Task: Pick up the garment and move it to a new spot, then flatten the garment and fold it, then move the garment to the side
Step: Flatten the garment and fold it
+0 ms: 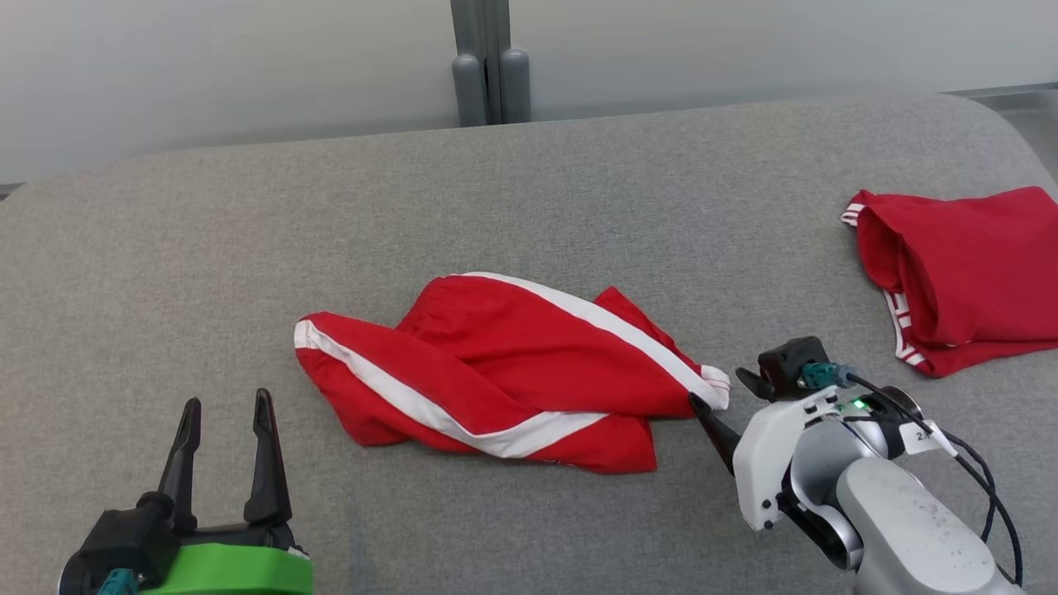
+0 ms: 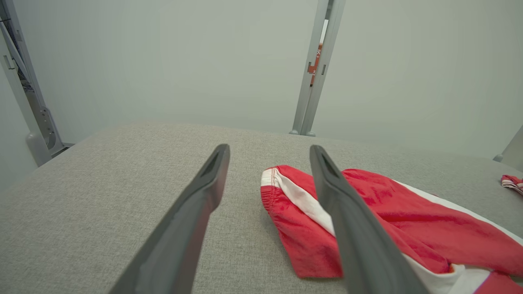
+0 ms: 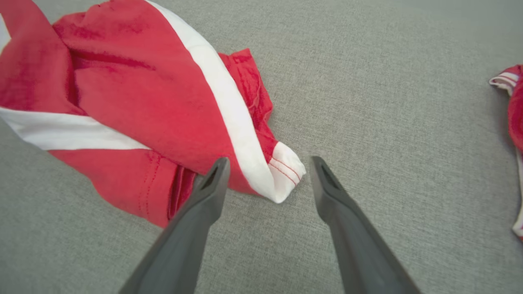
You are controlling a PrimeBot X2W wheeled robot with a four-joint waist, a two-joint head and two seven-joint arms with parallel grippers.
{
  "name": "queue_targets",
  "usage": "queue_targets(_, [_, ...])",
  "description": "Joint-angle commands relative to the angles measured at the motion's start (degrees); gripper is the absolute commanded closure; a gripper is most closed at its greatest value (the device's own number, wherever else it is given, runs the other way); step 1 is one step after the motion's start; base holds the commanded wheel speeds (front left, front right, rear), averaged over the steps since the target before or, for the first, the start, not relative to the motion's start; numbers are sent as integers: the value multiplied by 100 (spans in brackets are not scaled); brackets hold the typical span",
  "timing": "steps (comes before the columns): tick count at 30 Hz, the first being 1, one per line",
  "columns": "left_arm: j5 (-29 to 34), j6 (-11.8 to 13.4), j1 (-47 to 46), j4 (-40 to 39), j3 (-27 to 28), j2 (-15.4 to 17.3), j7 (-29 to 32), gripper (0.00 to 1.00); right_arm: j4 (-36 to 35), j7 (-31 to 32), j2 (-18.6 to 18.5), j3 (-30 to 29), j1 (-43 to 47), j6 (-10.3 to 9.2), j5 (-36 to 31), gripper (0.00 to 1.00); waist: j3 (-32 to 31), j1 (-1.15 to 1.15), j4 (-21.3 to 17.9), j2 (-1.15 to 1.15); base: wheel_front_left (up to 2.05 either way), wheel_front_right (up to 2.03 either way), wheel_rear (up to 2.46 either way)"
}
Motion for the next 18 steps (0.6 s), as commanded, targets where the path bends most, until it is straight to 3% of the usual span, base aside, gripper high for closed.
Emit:
queue_targets(1, [-54, -13, -116, 6, 2, 2, 3, 0, 101, 61, -38, 118, -116, -10, 121, 0, 105, 0, 94, 0, 0, 0, 0])
queue_targets(10, [-118, 39, -232, -41, -37, 2, 2, 0, 676, 61, -214, 796, -668, -10, 539, 1, 276, 0, 201, 0, 0, 0, 0])
queue_targets(12, [-128, 29, -277, -29, -48, 3, 2, 0, 784, 41, -232, 849, -774, -10, 591, 60, 314, 0, 240, 0, 0, 0, 0])
queue_targets(13, [-131, 26, -296, -26, -57, 2, 3, 0, 829, 34, -241, 868, -816, -10, 615, 100, 330, 0, 258, 0, 0, 0, 0])
queue_targets(18, [-138, 27, -402, -47, -127, 2, 3, 0, 990, -55, -358, 758, -997, -11, 708, 100, 401, 0, 362, 0, 0, 0, 0])
